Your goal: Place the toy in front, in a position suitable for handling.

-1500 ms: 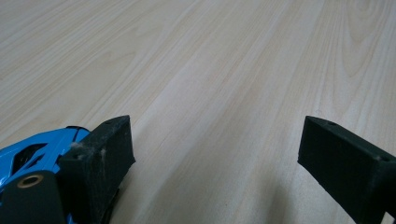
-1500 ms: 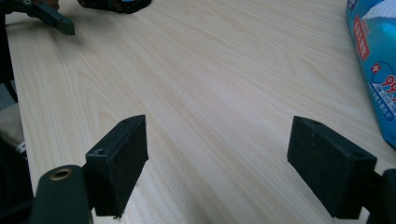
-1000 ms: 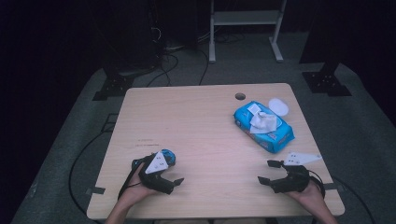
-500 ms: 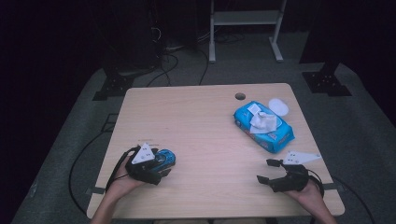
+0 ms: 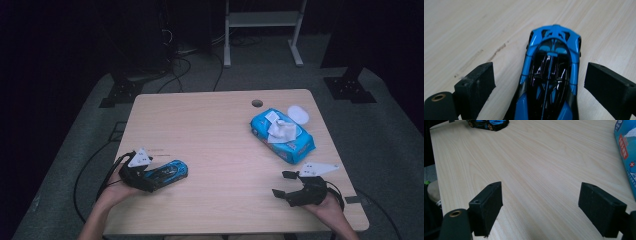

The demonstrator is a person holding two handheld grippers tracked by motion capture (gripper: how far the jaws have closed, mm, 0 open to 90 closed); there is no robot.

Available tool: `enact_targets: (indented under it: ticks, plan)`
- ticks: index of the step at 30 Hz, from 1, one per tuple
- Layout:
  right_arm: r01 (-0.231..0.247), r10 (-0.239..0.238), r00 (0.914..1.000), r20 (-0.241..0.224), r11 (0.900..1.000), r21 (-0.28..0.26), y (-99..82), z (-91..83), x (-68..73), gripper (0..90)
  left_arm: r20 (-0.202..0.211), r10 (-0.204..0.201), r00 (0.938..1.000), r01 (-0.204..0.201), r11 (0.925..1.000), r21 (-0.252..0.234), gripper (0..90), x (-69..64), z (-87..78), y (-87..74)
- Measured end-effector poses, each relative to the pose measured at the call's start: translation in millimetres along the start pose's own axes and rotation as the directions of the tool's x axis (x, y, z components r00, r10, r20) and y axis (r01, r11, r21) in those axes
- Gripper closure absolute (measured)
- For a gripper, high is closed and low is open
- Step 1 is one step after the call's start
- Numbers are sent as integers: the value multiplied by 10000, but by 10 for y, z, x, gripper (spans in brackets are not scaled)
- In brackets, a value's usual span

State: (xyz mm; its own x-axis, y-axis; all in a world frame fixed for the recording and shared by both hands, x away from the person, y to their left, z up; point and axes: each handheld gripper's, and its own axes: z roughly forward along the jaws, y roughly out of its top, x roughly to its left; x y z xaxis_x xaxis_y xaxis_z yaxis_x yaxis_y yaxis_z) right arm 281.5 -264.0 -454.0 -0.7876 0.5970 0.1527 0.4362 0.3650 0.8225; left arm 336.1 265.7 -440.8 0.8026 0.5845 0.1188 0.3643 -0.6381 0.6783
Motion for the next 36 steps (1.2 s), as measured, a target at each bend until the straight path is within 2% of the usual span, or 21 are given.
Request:
enact_targets:
  ticks: [2,4,6,10,12,13,17,18,21,23,28,30,36]
  plan:
    - [12,-12,10000,-36,10000,50,4,11,4,187,181,84,9998,-89,9996,272,90,8,53,2]
    - [30,-29,10000,-62,10000,87,7,20,7,187,546,136,9984,-175,9973,707,90,11,121,18]
    - [68,-67,10000,-73,9999,112,8,29,4,187,622,300,9976,-357,9950,932,92,0,169,36]
    - [81,-78,9999,-149,9998,192,13,44,4,187,875,354,9955,-461,9914,1225,96,23,246,95]
    - [98,-94,9998,-184,9998,191,15,49,5,187,1054,282,9940,-422,9901,1336,130,42,279,113]
    - [107,-102,9997,-207,9997,202,15,50,7,187,1204,214,9925,-390,9885,1458,131,52,301,122]
    - [160,-155,9996,-250,9997,196,18,48,6,187,1372,290,9901,-564,9781,2003,139,62,391,134]
    - [157,-153,9996,-250,9997,181,18,47,6,188,1414,154,9898,-430,9800,1942,141,68,403,136]
    - [134,-130,9996,-253,9998,152,18,41,5,187,1551,172,9878,-473,9801,1929,164,83,408,149]
    - [158,-153,9996,-257,9997,169,18,44,4,188,1802,211,9834,-545,9817,1823,239,86,398,162]
    - [179,-174,9995,-267,9997,188,19,45,6,188,1821,391,9825,-798,9717,2221,256,82,406,215]
    - [179,-175,9995,-264,9997,156,19,38,6,188,1758,560,9828,-926,9738,2078,257,66,410,216]
    - [150,-146,9996,-255,9998,145,18,32,4,188,1691,446,9846,-772,9784,1918,258,69,401,191]
